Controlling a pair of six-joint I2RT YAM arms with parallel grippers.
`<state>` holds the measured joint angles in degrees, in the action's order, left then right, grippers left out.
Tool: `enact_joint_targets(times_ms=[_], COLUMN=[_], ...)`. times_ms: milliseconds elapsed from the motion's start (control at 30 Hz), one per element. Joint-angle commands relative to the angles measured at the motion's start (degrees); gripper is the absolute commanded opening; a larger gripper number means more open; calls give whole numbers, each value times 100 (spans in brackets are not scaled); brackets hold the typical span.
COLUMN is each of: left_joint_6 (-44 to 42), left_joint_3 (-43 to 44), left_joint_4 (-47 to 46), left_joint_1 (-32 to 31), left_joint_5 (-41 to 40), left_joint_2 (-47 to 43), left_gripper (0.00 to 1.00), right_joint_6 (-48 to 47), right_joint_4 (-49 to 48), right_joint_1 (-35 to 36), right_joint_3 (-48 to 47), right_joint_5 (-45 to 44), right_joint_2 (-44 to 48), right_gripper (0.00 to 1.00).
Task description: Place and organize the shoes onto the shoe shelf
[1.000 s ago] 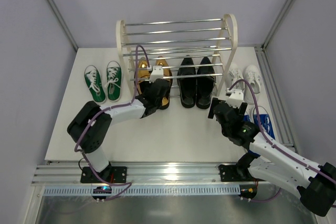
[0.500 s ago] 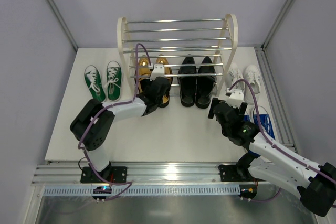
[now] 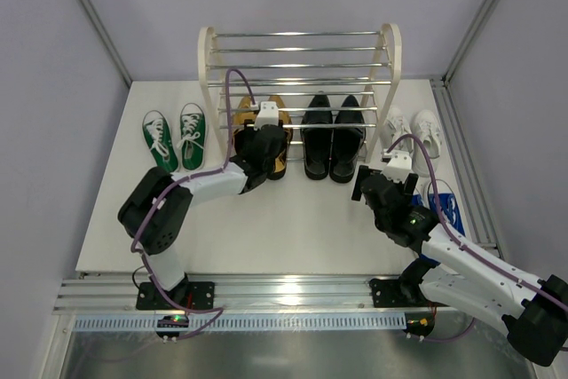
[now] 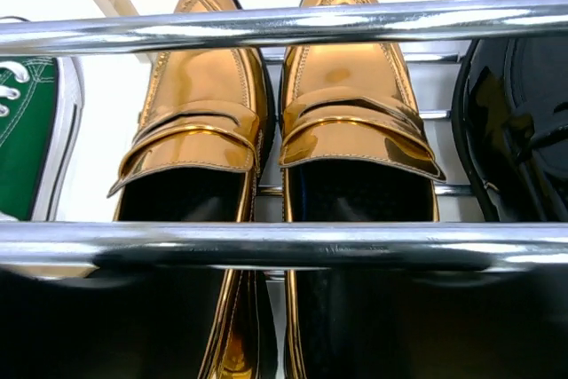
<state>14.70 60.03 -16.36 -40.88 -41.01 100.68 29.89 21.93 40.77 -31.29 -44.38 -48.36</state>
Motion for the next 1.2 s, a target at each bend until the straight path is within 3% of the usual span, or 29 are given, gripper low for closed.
enact_joint_targets(times_ms=[0, 167, 500, 667, 733, 800, 967, 1033, 1100, 1167], left_joint_6=[-29, 94, 576, 1227, 1656, 1939, 2247, 2318, 2441, 2529], left_joint_3=[272, 255, 61, -236, -500, -772, -932, -1010, -1133, -1308], left_joint_4=[-562, -342, 703, 1845, 2240, 2479, 3269, 3533, 3657, 3657], left_joint_1=[63, 72, -25, -130, -183, -227, -420, -464, -473, -464], left_joint_5=[-310, -451, -364, 399, 646, 988, 1333, 1464, 1517, 1631], left_joint_2=[-163, -365, -1717, -2631, -3176, -3693, -4407, -4653, -4820, -5031], left_gripper=[59, 79, 96, 100, 100, 100, 100, 100, 100, 100], right_joint_6=[-53, -45, 122, 578, 877, 993, 510, 202, 70, -79], right_joint_4=[-93, -75, -14, 371, 749, 1137, 1393, 1201, 1059, 936], right_joint_1=[36, 36, 36, -156, -455, -1183, -2870, -3890, -4348, -4359], right_joint_3=[-79, -70, -18, -96, -316, -456, -702, -931, -1228, -1545], right_joint_5=[-132, -132, -203, -150, 129, 639, 1552, 2203, 2548, 2478], right_joint_2=[90, 99, 248, 423, 380, 362, 275, 65, -146, -601], right_gripper=[97, 97, 99, 100, 100, 100, 100, 100, 100, 100])
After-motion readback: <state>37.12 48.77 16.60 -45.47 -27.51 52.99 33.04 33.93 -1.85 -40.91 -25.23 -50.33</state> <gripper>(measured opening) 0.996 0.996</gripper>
